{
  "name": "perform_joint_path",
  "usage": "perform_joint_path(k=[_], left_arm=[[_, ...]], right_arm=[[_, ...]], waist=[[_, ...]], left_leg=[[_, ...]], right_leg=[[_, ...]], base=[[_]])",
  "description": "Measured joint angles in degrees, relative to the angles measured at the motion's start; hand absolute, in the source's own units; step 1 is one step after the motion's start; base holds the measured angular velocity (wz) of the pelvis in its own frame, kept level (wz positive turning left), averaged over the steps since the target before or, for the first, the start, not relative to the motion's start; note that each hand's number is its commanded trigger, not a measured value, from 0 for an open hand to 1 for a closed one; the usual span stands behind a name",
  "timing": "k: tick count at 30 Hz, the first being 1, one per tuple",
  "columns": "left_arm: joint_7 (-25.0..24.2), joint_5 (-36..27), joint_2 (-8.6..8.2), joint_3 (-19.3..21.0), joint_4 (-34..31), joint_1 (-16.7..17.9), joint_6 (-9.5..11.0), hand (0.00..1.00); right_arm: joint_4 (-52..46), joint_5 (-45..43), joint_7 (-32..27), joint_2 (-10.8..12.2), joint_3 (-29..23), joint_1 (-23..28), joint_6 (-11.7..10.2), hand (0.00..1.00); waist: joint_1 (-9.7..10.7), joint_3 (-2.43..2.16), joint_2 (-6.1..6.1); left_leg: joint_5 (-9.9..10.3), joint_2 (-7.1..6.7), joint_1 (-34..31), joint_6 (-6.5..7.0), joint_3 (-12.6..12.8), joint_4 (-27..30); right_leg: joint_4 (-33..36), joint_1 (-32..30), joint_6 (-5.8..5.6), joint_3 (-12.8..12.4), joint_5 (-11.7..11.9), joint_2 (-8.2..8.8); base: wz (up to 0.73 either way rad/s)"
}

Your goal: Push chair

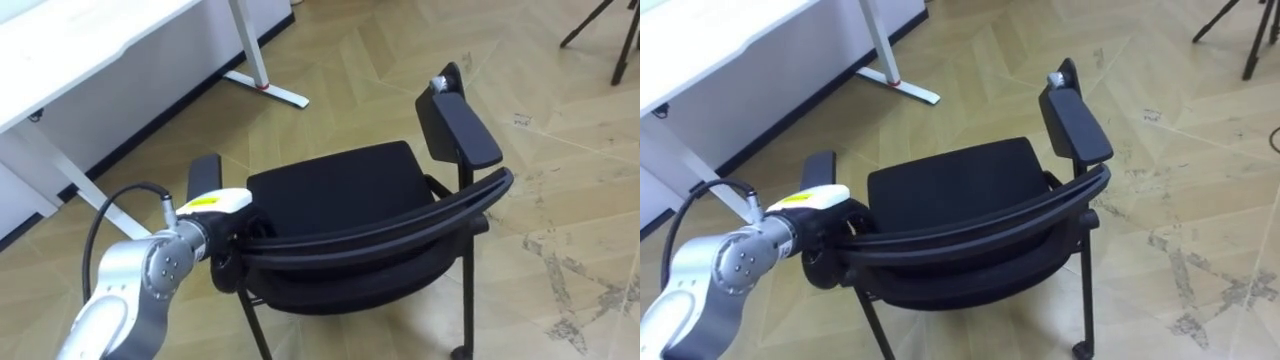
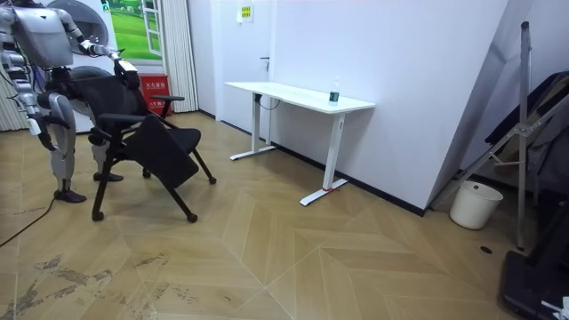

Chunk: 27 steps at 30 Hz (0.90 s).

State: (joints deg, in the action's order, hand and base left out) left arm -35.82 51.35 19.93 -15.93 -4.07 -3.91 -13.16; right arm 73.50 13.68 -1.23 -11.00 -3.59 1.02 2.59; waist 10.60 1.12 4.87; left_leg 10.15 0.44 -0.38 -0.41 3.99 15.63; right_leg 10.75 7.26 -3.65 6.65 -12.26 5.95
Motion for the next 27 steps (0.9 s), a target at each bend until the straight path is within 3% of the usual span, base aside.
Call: perform_joint_path(k=[5,11,12,16,21,27], left_arm=[[3.3,0.0,-1.22,0.0,0.7,0.0,0.4,1.0],[5.2,0.0,-1.52,0.0,0.8,-0.1,1.0,1.0],[5.5,0.0,-1.54,0.0,0.7,-0.2,1.1,1.0],[6.8,-0.4,-1.53,0.0,0.8,-0.5,1.1,1.0],[8.0,-0.3,-1.41,0.0,0.9,-0.4,1.1,1.0],[9.2,0.0,-0.64,0.3,1.0,-0.5,1.1,1.0]], right_arm=[[0.0,-0.3,-0.1,0.0,-0.1,0.0,0.0,0.0],[0.0,-0.3,-0.1,0.0,-0.1,-0.1,0.0,0.0],[0.0,-0.3,-0.1,0.0,0.0,-0.2,0.0,0.0],[0.0,0.5,-0.8,0.0,-0.1,-0.6,0.0,0.0],[-0.1,2.1,-4.1,0.1,-4.1,-0.3,0.0,0.0],[-5.1,-2.8,-11.6,-0.9,-10.8,-0.6,0.0,0.0]], waist=[[0.3,0.02,-0.03],[0.6,0.01,-0.01],[0.6,-0.22,0.32],[0.8,-0.33,0.48],[1.6,-0.29,0.43],[2.6,-0.23,0.3]], left_leg=[[0.0,-0.03,-0.1,0.01,0.1,-0.1],[0.0,-0.04,-0.3,0.0,0.3,-0.3],[0.0,-0.04,-0.4,0.0,0.4,-0.3],[0.0,-0.04,-0.5,0.0,0.6,-0.4],[0.0,-0.1,-0.5,0.0,0.5,-0.4],[0.0,-0.11,-1.1,0.02,0.8,-0.3]], right_leg=[[-0.1,-0.2,-0.03,-0.2,0.0,-0.01],[-0.2,-0.6,-0.03,-0.5,0.0,-0.02],[-0.1,-0.7,-0.03,-0.6,0.0,-0.02],[-0.1,-0.9,-0.03,-1.0,0.0,-0.02],[0.0,-0.8,-0.03,-1.1,0.0,-0.01],[0.2,-1.5,-0.04,-1.5,0.0,0.0]], base=[[0.0],[0.0],[0.0],[-0.02],[0.0],[-0.02]])
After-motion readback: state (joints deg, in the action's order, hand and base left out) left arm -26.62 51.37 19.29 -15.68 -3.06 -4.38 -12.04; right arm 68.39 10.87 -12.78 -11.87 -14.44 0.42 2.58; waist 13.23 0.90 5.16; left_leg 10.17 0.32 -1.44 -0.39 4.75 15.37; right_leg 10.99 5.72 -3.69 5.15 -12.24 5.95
